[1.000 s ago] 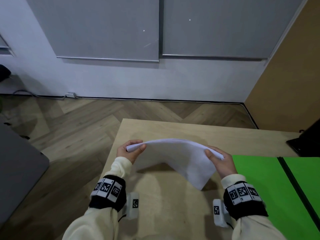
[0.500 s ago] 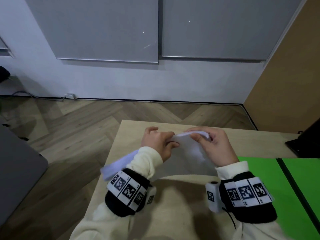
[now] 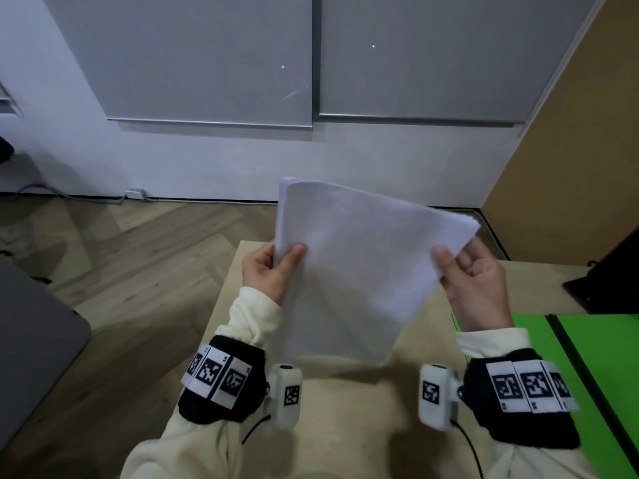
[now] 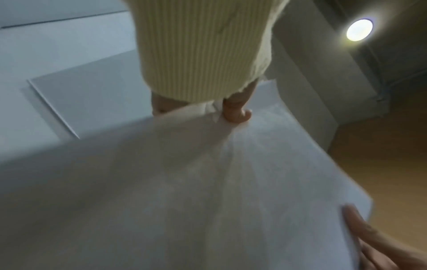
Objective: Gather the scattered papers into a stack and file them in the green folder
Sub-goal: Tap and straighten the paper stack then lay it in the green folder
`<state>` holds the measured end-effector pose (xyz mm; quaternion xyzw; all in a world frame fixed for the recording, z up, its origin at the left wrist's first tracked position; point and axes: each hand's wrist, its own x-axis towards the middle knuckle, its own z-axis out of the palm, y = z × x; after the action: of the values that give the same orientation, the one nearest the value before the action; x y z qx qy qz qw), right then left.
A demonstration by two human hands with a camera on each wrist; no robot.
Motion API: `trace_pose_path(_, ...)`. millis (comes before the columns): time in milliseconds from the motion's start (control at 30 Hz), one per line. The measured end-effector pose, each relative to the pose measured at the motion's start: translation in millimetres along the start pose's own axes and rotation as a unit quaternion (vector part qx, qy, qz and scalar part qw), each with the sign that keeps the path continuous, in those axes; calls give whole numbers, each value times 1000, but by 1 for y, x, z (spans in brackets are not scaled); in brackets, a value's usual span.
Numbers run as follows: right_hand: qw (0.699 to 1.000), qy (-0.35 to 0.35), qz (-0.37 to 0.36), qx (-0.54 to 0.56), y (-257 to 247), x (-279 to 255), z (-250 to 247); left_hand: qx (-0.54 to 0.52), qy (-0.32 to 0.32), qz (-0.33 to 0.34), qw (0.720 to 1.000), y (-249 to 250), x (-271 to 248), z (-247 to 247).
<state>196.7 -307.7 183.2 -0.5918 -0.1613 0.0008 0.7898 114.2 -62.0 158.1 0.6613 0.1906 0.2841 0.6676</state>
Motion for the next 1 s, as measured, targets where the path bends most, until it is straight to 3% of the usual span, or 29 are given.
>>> trace_pose_path(233, 987, -50, 53, -142, 35, -14, 12, 34, -111, 23, 993, -7, -15, 10)
trace_pose_path(367, 987, -35, 62, -143, 44, -15, 8, 15, -120, -6, 993, -7, -19, 17)
trace_pose_path(533, 983, -42, 50, -174, 33, -10, 3, 2, -77, -14, 997, 0, -16, 17)
trace_pose_path(633, 980, -41, 35, -194, 30, -9, 6, -2, -117, 6, 993, 3, -16, 21)
trace_pose_path(800, 982, -48, -17, -181, 24, -10, 7, -28, -120, 49, 991, 6, -11, 20)
trace_pose_path(900, 980, -55, 22, -192, 31, -12, 4, -24, -138, 44, 989, 5, -6, 11)
trace_pose_path(1000, 979, -31, 46, -195, 37, -9, 5, 3, -198, 21, 980, 8, 2, 7)
